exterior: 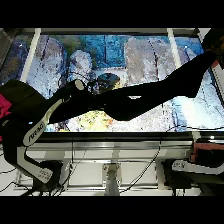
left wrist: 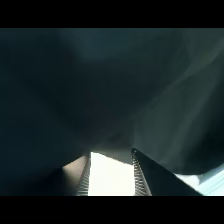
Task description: Fold the clothes and pants, and hang the long-sleeved shirts on hangers.
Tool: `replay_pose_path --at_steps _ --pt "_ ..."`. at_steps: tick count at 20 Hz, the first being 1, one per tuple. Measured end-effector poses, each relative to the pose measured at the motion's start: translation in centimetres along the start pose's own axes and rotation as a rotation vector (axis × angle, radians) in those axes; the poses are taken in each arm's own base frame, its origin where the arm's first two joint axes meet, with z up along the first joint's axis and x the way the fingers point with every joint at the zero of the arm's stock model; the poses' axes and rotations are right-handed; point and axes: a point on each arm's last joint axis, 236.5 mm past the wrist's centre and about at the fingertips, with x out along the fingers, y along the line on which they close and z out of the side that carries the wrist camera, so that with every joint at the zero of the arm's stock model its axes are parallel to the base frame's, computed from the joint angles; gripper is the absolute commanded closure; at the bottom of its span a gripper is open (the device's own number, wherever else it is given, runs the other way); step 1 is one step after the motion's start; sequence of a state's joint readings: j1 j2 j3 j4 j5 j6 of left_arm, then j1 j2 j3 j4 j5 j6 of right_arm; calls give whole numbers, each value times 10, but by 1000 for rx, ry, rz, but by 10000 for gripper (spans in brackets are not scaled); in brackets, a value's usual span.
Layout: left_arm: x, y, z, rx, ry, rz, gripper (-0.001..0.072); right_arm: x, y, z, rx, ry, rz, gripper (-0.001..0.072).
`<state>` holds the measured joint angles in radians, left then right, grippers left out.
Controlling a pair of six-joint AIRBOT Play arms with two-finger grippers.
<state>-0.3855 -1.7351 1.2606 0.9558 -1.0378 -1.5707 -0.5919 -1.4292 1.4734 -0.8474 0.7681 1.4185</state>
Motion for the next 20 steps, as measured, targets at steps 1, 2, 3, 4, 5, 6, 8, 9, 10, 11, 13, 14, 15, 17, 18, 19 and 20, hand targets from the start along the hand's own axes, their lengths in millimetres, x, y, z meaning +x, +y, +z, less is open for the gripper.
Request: replay_pose_path --at_steps 1,2,3,4,5,6,8,9,10,11,13,14,15,17,18,19,20 --pt "2 1 2 0 -8 5 699 0 0 0 0 -1 1 695" --pt "3 1 3 -2 -12 7 700 0 0 0 0 0 1 696" --pt "4 0 3 -6 -16 4 700 0 1 0 1 0 2 696" --pt "3 -2 5 -5 -22 0 701 0 1 0 2 -1 3 695" --pt "-1 -4 10 12 -43 -2 701 0 1 0 4 -1 3 695" --pt "-11 -9 16 26 -70 -15 701 0 1 0 12 -1 5 696" --pt "-49 -31 38 71 -170 -61 701 0 2 2 46 -10 8 695" --pt "-78 -40 54 97 -247 -78 702 0 4 5 77 -20 15 695" --pt "-116 -49 73 118 -351 -96 702 0 6 10 120 -40 28 695" --pt "-155 -57 89 131 -453 -115 702 -1 10 16 164 -62 44 695" --pt "-245 -62 119 144 -685 -134 702 -4 18 34 256 -130 87 695" --pt "-294 -60 130 136 -810 -136 702 -7 21 44 296 -166 107 695" --pt "-335 -55 135 123 -908 -137 702 -10 24 54 327 -200 124 695" --pt "-402 -40 138 84 -1059 -132 702 -17 31 72 373 -257 153 695" --pt "-425 -32 137 67 -1111 -124 701 -20 33 79 387 -279 164 695" --pt "-443 -22 135 50 -1147 -114 702 -23 35 84 397 -295 173 695" --pt "-454 -14 134 33 -1168 -107 702 -25 36 88 404 -308 178 696"
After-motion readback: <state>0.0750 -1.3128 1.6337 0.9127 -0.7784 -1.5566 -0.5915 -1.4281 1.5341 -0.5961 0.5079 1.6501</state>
